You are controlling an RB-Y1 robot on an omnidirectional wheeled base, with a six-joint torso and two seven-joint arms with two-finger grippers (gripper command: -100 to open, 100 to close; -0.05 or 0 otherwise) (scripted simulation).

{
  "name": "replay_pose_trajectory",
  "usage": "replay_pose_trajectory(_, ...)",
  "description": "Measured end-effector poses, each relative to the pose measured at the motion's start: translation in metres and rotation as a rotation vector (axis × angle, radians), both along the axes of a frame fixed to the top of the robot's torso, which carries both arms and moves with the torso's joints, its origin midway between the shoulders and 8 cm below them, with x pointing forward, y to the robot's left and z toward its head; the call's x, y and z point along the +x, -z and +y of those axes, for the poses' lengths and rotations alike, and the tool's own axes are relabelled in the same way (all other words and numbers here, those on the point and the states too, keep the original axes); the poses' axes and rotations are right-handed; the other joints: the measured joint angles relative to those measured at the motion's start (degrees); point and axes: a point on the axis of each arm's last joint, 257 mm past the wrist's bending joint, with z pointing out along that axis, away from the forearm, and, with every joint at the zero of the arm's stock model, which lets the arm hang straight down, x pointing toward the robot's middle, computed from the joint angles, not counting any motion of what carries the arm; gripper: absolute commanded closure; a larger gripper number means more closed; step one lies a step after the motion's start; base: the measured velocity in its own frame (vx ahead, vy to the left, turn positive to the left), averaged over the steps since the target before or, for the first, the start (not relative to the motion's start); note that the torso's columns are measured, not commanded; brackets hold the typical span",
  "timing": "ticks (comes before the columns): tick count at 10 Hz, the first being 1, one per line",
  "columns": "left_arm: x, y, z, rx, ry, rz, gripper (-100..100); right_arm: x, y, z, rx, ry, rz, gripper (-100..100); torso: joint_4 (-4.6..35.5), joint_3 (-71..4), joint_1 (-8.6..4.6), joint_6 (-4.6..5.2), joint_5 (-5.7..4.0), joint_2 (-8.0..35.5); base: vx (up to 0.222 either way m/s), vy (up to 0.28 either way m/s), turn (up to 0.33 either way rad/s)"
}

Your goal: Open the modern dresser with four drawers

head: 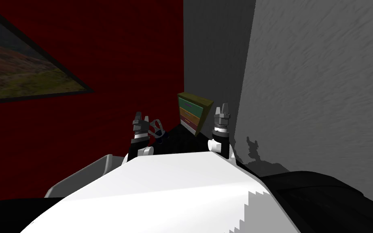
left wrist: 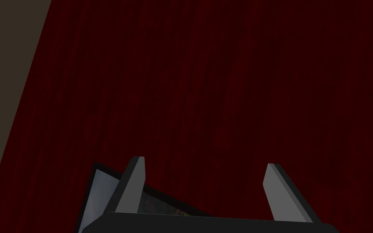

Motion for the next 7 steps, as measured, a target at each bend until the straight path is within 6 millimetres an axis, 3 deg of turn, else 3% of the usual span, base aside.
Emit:
replay_pose_trajectory(2,0.0000,0.0000,0.0000,0.000,0.000,0.000,0,0.0000,0.0000,0.0000,0.000,0.000,0.000,0,6.00,-12.00,0.00,0.00,0.00,5.97,0.000,0.000,0.000)
replay_pose_trajectory(7,0.0000,-0.0002,0.0000,0.000,0.000,0.000,0,-0.0001,-0.0001,0.0000,0.000,0.000,0.000,0,26.91,-53.81,0.00,0.00,0.00,26.93,0.000,0.000,0.000)
